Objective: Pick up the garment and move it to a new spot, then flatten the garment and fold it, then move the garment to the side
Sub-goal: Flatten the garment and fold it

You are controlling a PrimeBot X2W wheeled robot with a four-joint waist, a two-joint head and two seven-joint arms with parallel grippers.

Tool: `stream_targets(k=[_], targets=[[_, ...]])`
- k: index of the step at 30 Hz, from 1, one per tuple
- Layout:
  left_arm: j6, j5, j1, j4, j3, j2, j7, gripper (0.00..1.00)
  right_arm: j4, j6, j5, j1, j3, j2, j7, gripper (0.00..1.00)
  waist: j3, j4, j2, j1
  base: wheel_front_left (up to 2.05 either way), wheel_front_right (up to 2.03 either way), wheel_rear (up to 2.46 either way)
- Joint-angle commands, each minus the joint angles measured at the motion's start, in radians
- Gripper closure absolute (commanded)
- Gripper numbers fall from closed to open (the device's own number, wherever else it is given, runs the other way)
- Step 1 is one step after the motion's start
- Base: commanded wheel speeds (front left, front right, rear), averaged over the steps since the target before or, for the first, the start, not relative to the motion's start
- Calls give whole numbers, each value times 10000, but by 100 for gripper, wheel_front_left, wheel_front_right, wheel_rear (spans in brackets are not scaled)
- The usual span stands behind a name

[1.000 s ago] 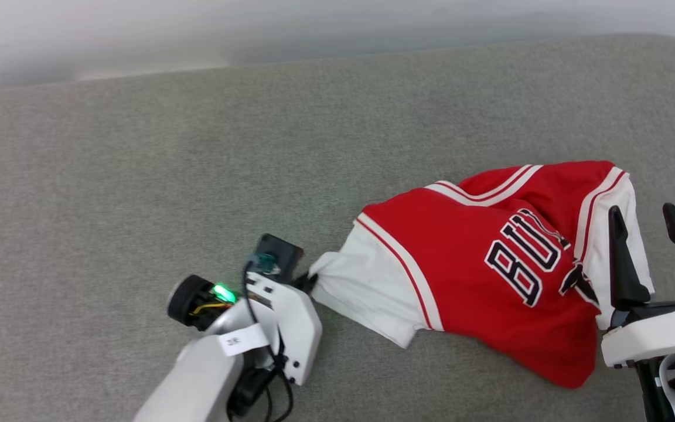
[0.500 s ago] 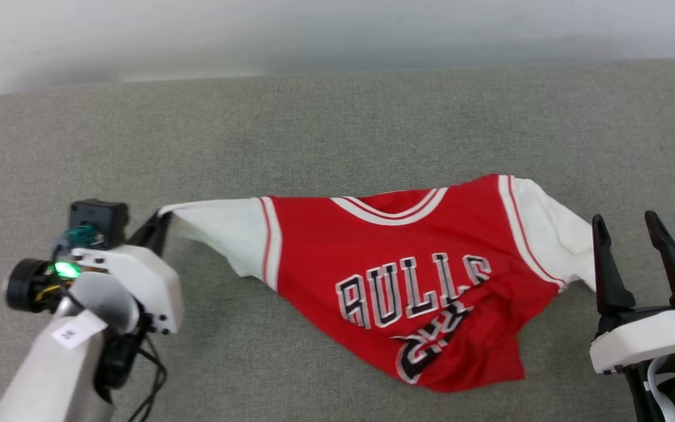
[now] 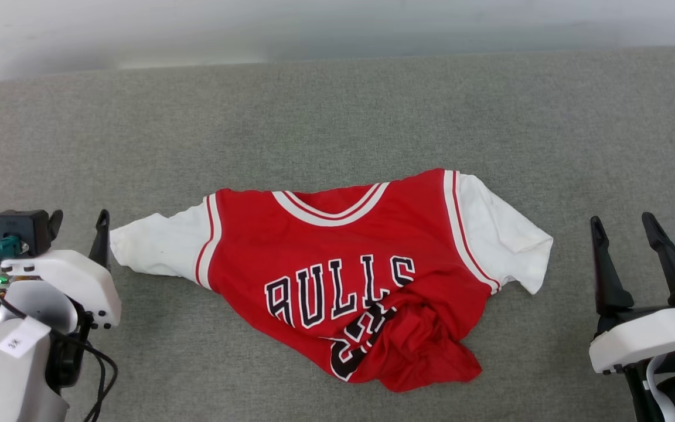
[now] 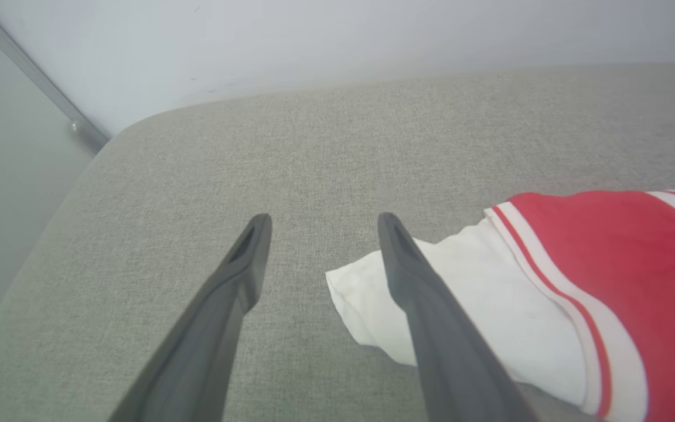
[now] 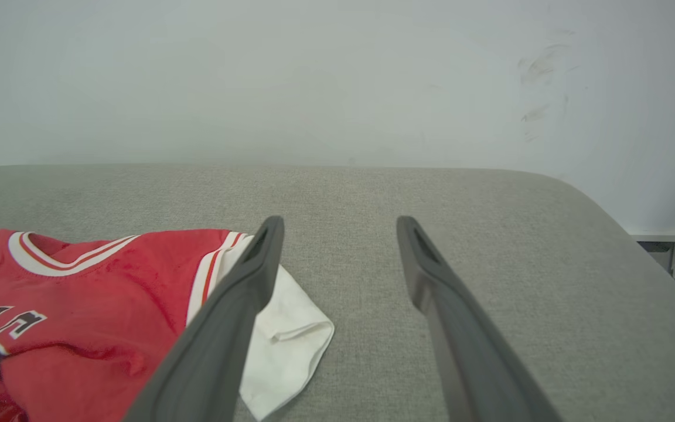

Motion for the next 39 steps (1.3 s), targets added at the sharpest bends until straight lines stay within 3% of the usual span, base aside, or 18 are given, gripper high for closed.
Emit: stream_targets(k=[1,12,21,28,33,39], targets=[[68,123,-109,46,40,-88,-494,0,17,-7,-89,-43,-4,3,41,0,-121,70,0,0,0,0,0],[-143,743,674,-1519,-388,-592,-3481,0,136,-5,32,294,23,-78,152,0,-1027,520,0,0,0,0,0],[98,1233,2600,-3982,-650,-1446,-3840,0,110,-5,193,625,172,-106,302,0,-1574,692,0,0,0,0,0],[-1,1494,3518,-4713,-656,-2007,-3829,0,24,-5,253,835,250,-207,449,0,-1659,863,0,0,0,0,0],[-291,1748,3366,-4715,-558,-2085,-3831,0,-206,-5,636,792,1289,-640,1230,0,-1586,1076,0,0,0,0,0],[-538,1861,3196,-4647,-301,-2336,-3830,0,-344,-7,1832,228,3948,-1859,4087,0,-1310,1342,0,0,0,0,0]])
